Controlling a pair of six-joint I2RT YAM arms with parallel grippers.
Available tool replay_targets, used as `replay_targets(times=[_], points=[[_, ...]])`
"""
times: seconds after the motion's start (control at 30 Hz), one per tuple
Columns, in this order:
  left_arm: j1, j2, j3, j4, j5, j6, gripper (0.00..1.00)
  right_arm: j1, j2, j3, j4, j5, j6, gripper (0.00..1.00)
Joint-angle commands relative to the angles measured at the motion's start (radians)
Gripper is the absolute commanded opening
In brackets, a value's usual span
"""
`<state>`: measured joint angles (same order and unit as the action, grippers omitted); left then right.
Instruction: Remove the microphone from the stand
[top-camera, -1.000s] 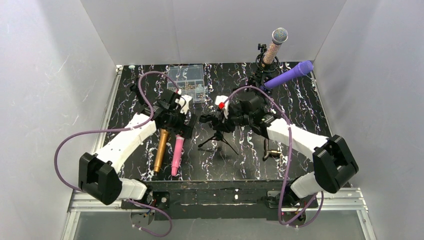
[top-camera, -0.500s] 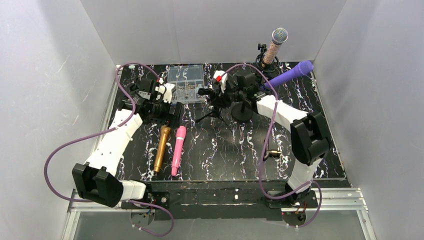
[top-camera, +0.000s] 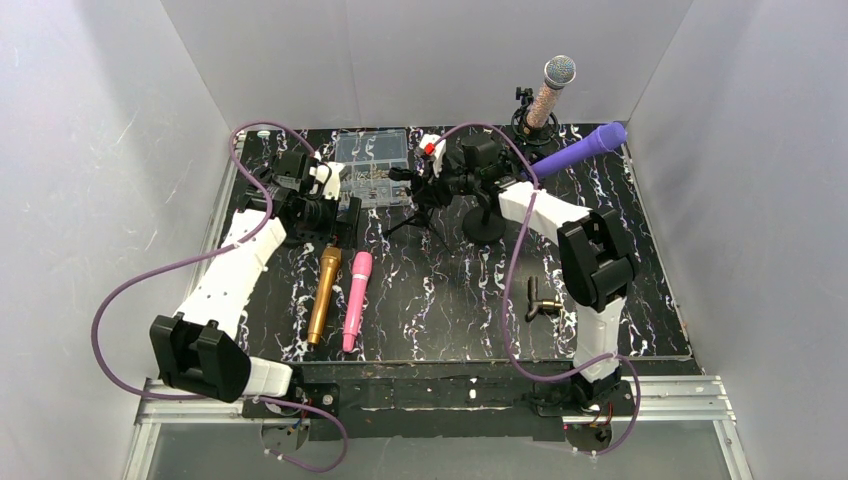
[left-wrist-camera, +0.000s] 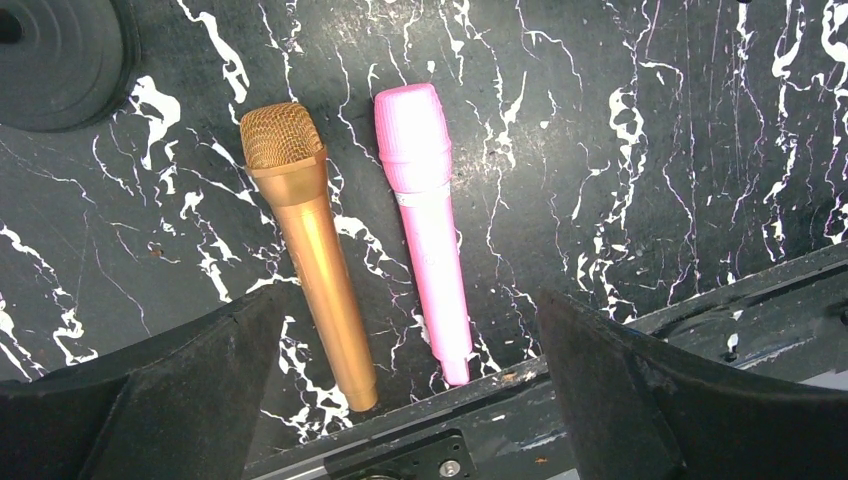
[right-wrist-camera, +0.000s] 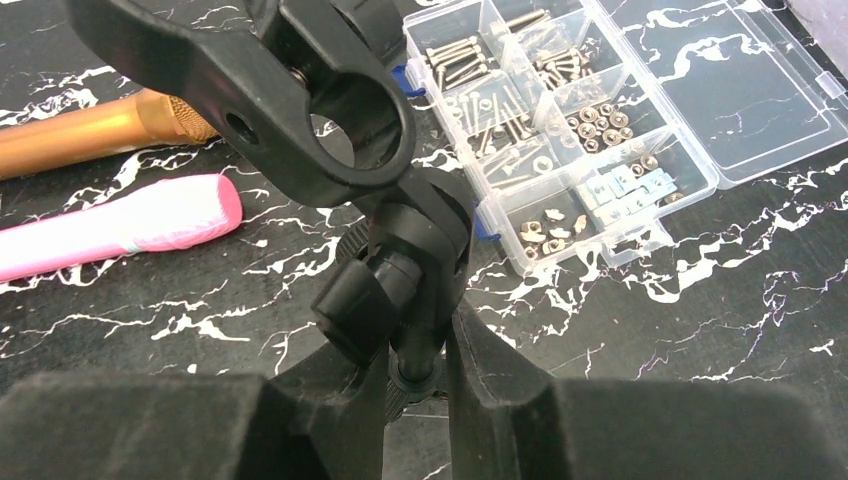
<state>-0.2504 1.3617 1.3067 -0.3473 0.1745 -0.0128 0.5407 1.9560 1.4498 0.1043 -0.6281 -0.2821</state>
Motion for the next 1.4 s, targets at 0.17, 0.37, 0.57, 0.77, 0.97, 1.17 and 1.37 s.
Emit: replay_targets(times=[0.17,0.37,0.57,0.77,0.97,1.17,1.37], points=[[0.011,0.022,0.024,-0.061,0.000,-0.013,0.98,0.014,0.055,0.043,0.253,0.009,0.049,0.01],[0.012,0.033,0.029,-0.058,-0.013,-0.010,0.98,0.043,0.074,-0.019,0.347,0.115,0.001,0.01],[0.014,0.025,0.024,-0.052,-0.010,-0.004,0.98,0.049,0.102,-0.035,0.375,0.128,-0.006,0.01],[0.014,0.029,0.022,-0.049,-0.008,-0.009,0.98,0.051,0.100,-0.023,0.331,0.121,0.003,0.01],[0.013,0.027,0.028,-0.054,-0.007,-0.010,0.98,0.051,0.096,-0.009,0.267,0.110,0.032,0.04],[0.014,0.020,0.021,-0.056,-0.009,-0.009,0.98,0.051,0.095,0.023,0.196,0.096,0.081,0.12],[0.013,0.012,0.010,-0.058,0.003,-0.021,0.98,0.049,0.087,0.006,0.178,0.113,0.073,0.22]])
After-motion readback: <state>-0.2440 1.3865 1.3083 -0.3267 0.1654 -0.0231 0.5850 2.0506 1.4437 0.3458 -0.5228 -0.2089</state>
